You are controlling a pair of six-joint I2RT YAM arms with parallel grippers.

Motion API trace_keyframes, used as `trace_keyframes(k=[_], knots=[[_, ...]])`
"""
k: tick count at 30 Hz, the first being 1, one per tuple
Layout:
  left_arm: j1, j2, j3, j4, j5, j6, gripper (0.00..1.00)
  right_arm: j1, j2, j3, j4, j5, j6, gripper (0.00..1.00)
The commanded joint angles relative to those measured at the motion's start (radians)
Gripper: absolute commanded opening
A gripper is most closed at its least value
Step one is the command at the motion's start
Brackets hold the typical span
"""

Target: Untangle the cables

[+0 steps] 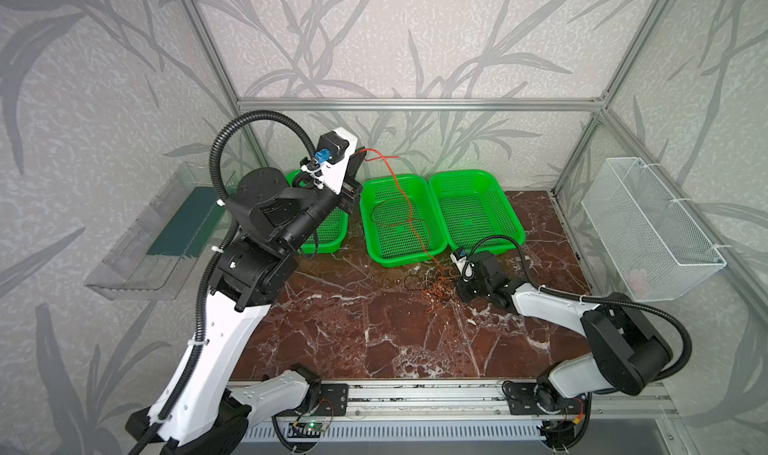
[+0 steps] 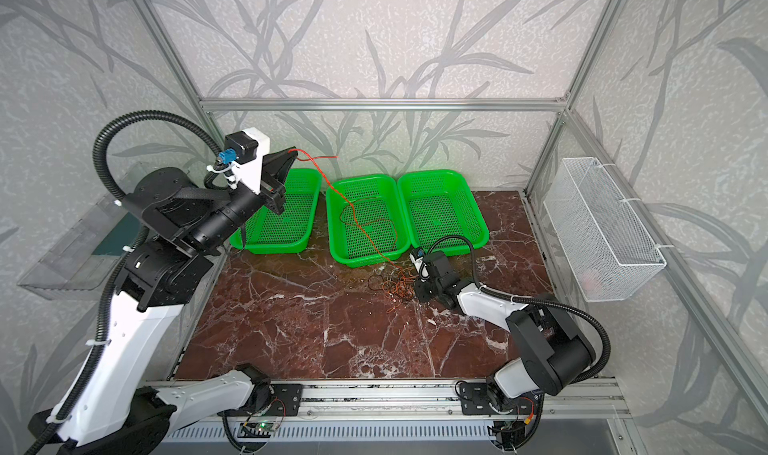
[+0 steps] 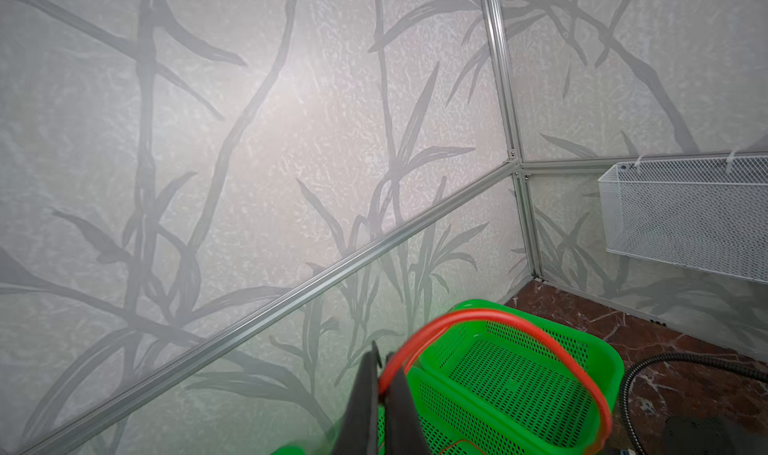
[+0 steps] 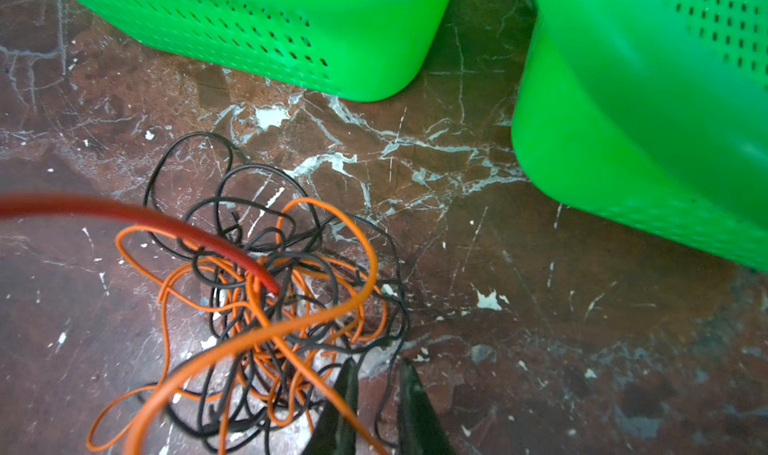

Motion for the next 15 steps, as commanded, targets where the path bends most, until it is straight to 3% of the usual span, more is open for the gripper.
trace_keyframes(k=[1,4,8,15], knots=[[0.01,0.009,0.023,-0.034,0.006,0.014,0.0,-0.008,-0.001,0.014,-0.025,0.028,0.021,0.19],[0.012,0.006,0.009,-0.018,0.015,-0.002,0.0,-0.008,-0.027,0.033,-0.071,0.028,0.026,0.23],[0.012,0.012,-0.005,-0.016,0.063,-0.035,0.0,-0.009,-0.13,0.031,-0.074,-0.046,-0.029,0.42],[0.012,0.014,-0.045,0.035,0.11,-0.087,0.0,0.013,-0.338,-0.013,-0.064,-0.199,-0.291,0.57]])
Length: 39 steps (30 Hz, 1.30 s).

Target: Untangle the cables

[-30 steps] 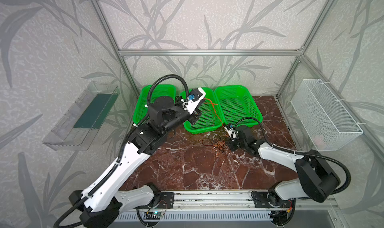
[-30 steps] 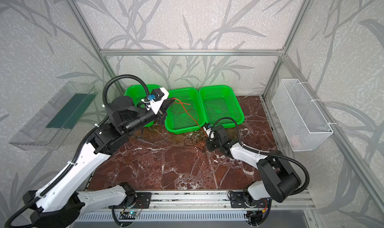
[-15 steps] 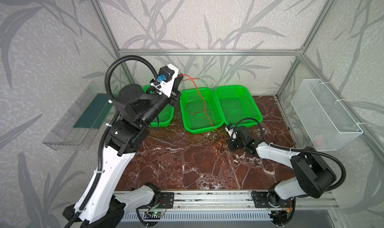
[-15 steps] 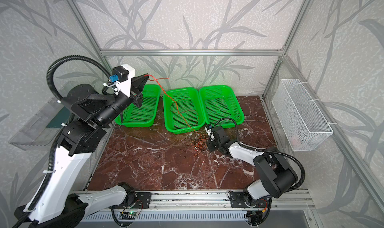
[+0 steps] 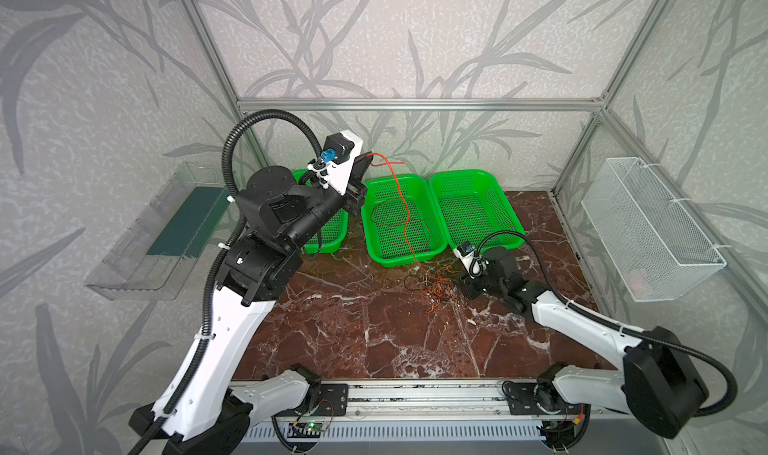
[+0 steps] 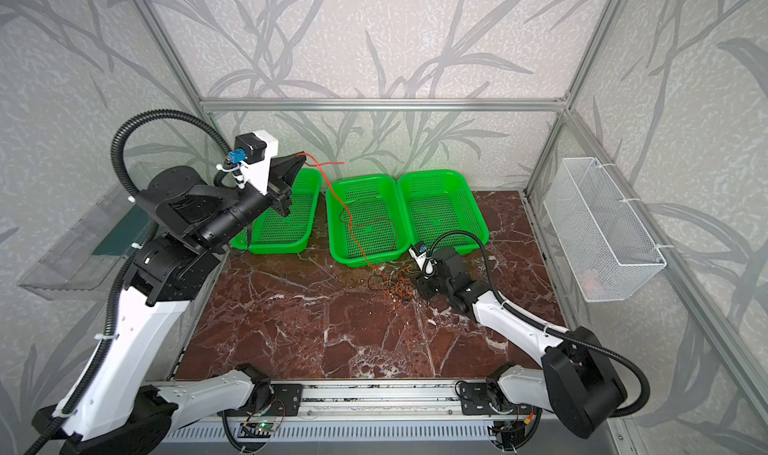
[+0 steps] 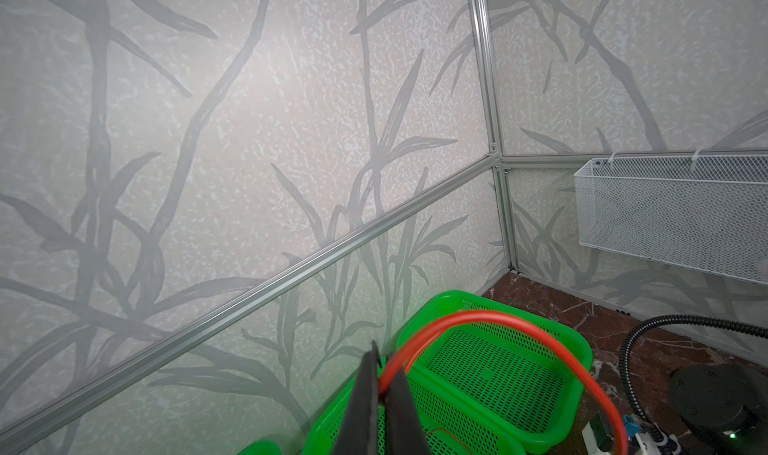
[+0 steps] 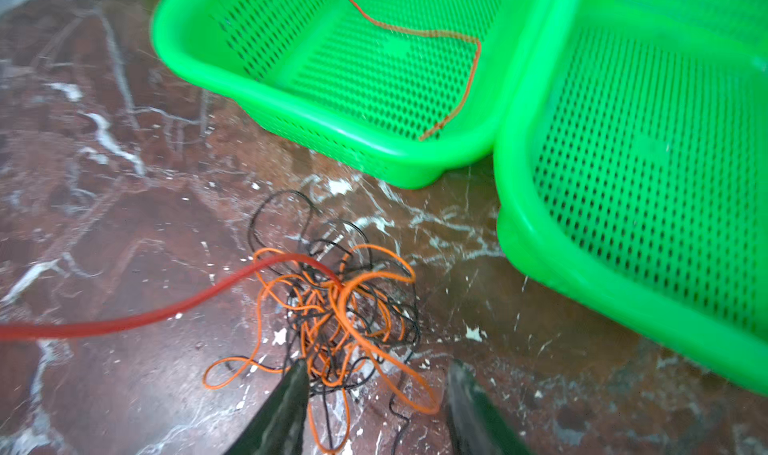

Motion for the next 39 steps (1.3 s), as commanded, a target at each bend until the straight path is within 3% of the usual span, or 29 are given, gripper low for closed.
trace_keyframes(k=[1,7,14,17,19,22,24,31,39], knots=[[0.002,0.003,-0.005,0.038,0.042,-0.033,0.0,0.009,-0.083,-0.023,0.003,-0.109,-0.176,0.59],[0.003,0.009,-0.006,0.036,0.05,-0.031,0.0,0.06,-0.099,-0.027,0.029,-0.217,-0.298,0.62],[0.003,0.01,-0.008,0.04,0.055,-0.033,0.0,0.088,0.081,0.08,0.066,-0.205,-0.316,0.6],[0.004,0.007,-0.008,0.035,0.053,-0.032,0.0,0.089,0.147,0.13,0.064,-0.208,-0.321,0.54],[0.003,0.001,-0.013,0.029,0.045,-0.026,0.0,0.095,0.178,0.161,0.064,-0.194,-0.329,0.4],[0.004,-0.035,-0.053,0.018,0.004,-0.004,0.0,0.1,0.17,0.193,0.072,-0.138,-0.332,0.08],[0.005,-0.074,-0.113,0.026,-0.031,0.005,0.0,0.1,0.146,0.204,0.09,-0.115,-0.332,0.0],[0.006,-0.179,-0.3,0.025,-0.09,-0.008,0.0,0.101,0.053,0.299,0.056,-0.139,-0.316,0.0],[0.006,-0.281,-0.538,0.112,-0.01,-0.059,0.0,0.1,-0.008,0.357,0.099,-0.164,-0.223,0.0]])
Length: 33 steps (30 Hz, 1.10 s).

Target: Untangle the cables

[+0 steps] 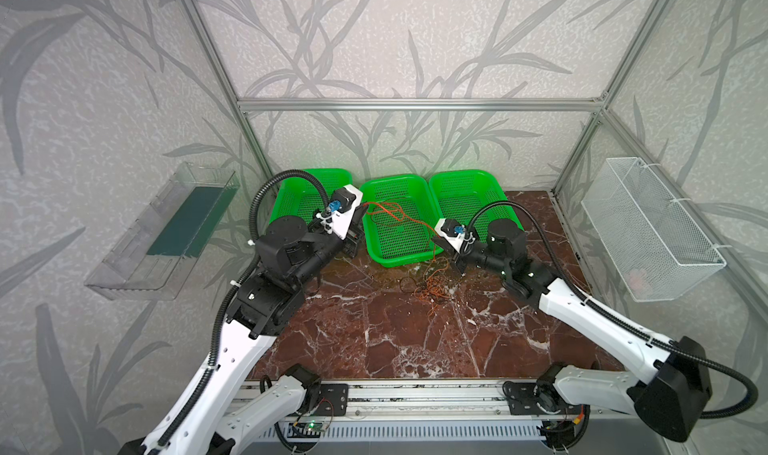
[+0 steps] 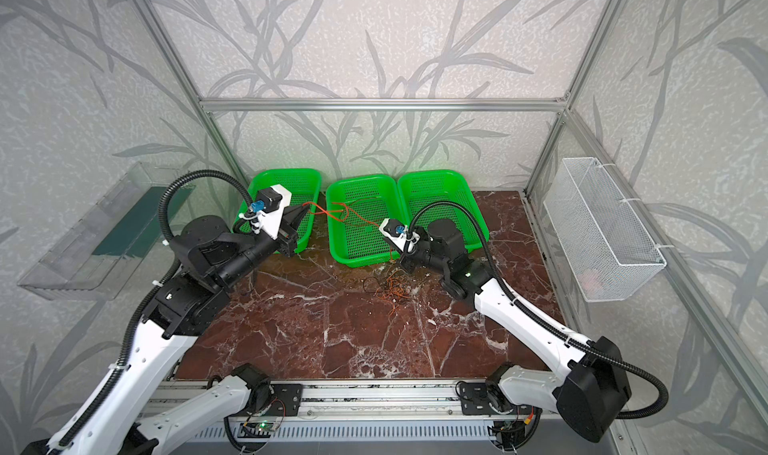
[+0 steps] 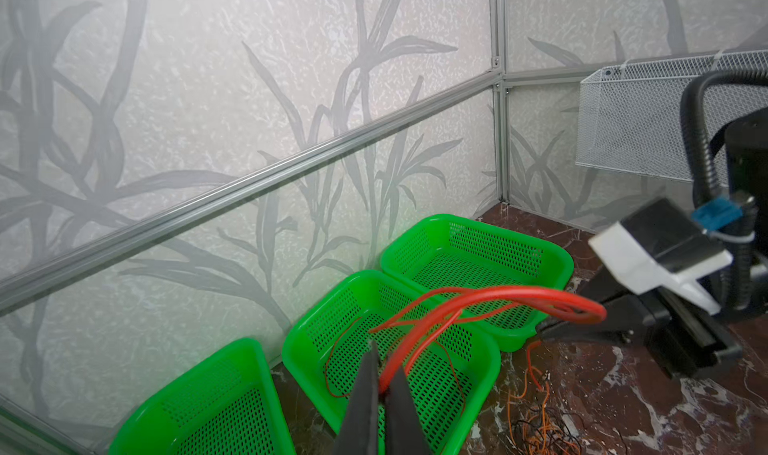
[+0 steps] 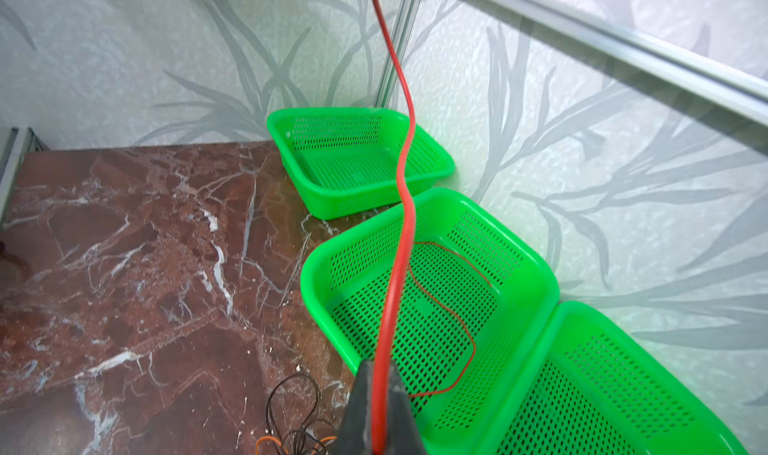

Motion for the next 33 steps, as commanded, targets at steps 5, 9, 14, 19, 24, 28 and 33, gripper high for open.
trace_keyframes(k=[5,9,14,19,24,28,33], knots=[[0.005,-0.052,-0.133,0.09,0.051,-0.059,0.0,-0.005,-0.027,0.041,0.109,-0.036,0.121,0.0],[0.005,-0.048,-0.156,0.094,0.11,-0.071,0.0,-0.006,-0.009,0.041,0.155,-0.061,0.135,0.0],[0.005,-0.052,-0.179,0.097,0.083,-0.066,0.0,-0.004,-0.017,-0.008,0.262,-0.013,0.107,0.0],[0.006,-0.07,-0.194,0.095,0.085,-0.054,0.0,-0.004,-0.026,-0.049,0.321,-0.269,0.049,0.0],[0.005,-0.072,-0.208,0.081,0.118,-0.053,0.0,0.006,-0.037,-0.121,0.391,-0.267,0.006,0.0],[0.005,-0.075,-0.215,0.078,0.145,-0.056,0.0,0.029,-0.008,-0.148,0.265,-0.19,-0.093,0.0],[0.005,-0.072,-0.221,0.081,0.155,-0.069,0.0,0.136,0.078,-0.251,0.367,0.026,-0.203,0.0]])
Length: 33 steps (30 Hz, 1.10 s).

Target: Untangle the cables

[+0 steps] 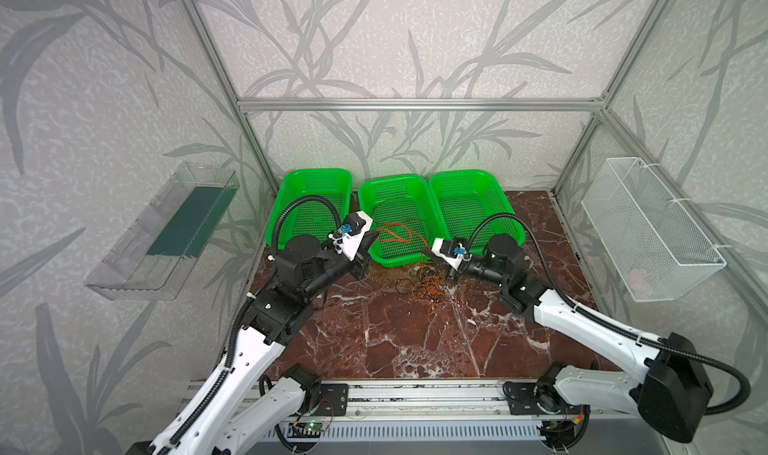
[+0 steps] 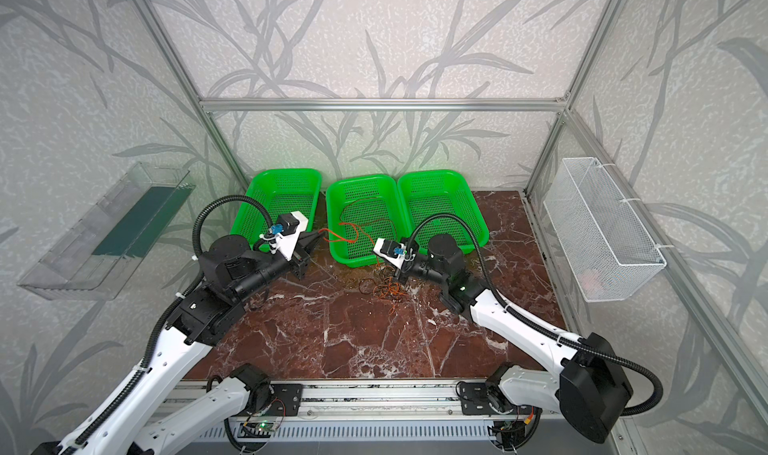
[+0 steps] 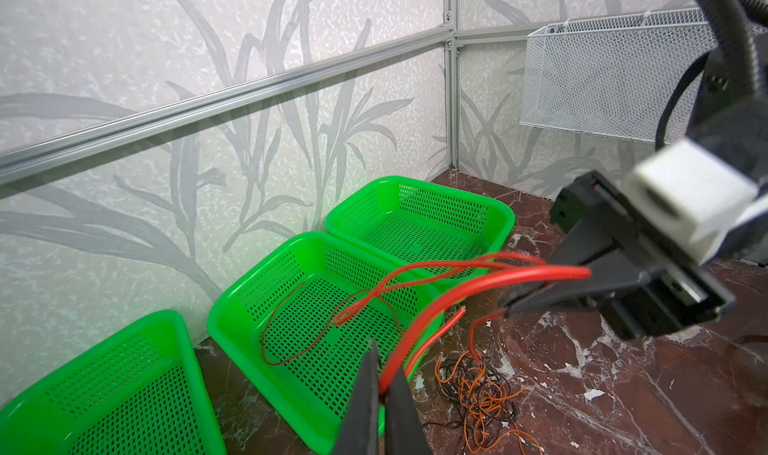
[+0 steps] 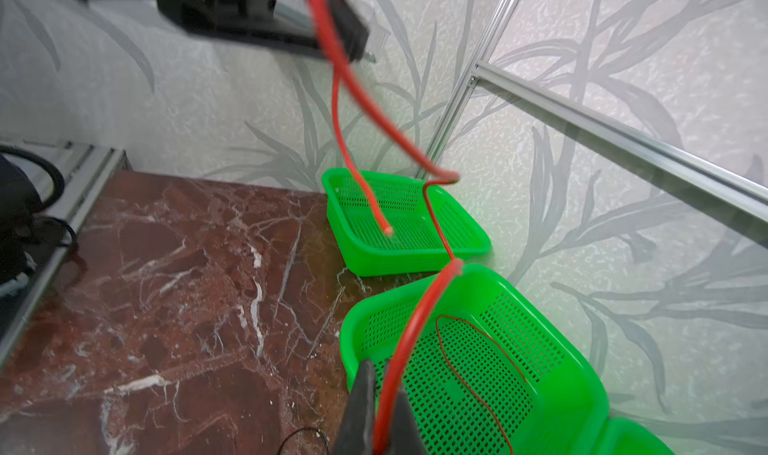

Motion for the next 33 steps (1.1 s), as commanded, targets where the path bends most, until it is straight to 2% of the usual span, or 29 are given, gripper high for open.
trace_keyframes(k=[1,6,9,15,19,21,26,33], knots=[[0.005,-0.009,-0.013,0.011,0.032,-0.016,0.0,0.057,0.083,-0.042,0.057,0.139,-0.08,0.0],[0.004,-0.005,-0.011,0.007,0.036,-0.024,0.0,0.08,0.223,-0.084,0.264,0.265,0.044,0.0],[0.004,-0.01,-0.015,0.0,0.03,-0.021,0.0,0.08,0.258,-0.105,0.402,0.271,0.101,0.0],[0.005,-0.01,-0.026,0.006,0.019,-0.023,0.0,0.082,0.316,-0.022,0.262,0.25,0.139,0.0],[0.004,-0.011,-0.033,0.008,0.014,-0.026,0.0,0.083,0.324,-0.091,0.516,0.203,0.168,0.0],[0.005,-0.011,-0.037,0.005,0.01,-0.023,0.0,0.091,0.317,-0.11,0.613,0.21,0.138,0.0],[0.005,-0.01,-0.044,0.009,0.004,-0.024,0.0,0.126,0.276,-0.068,0.542,0.275,-0.042,0.0],[0.005,0.0,-0.053,0.03,-0.027,-0.041,0.0,0.123,0.234,0.019,0.459,0.405,0.029,0.0]])
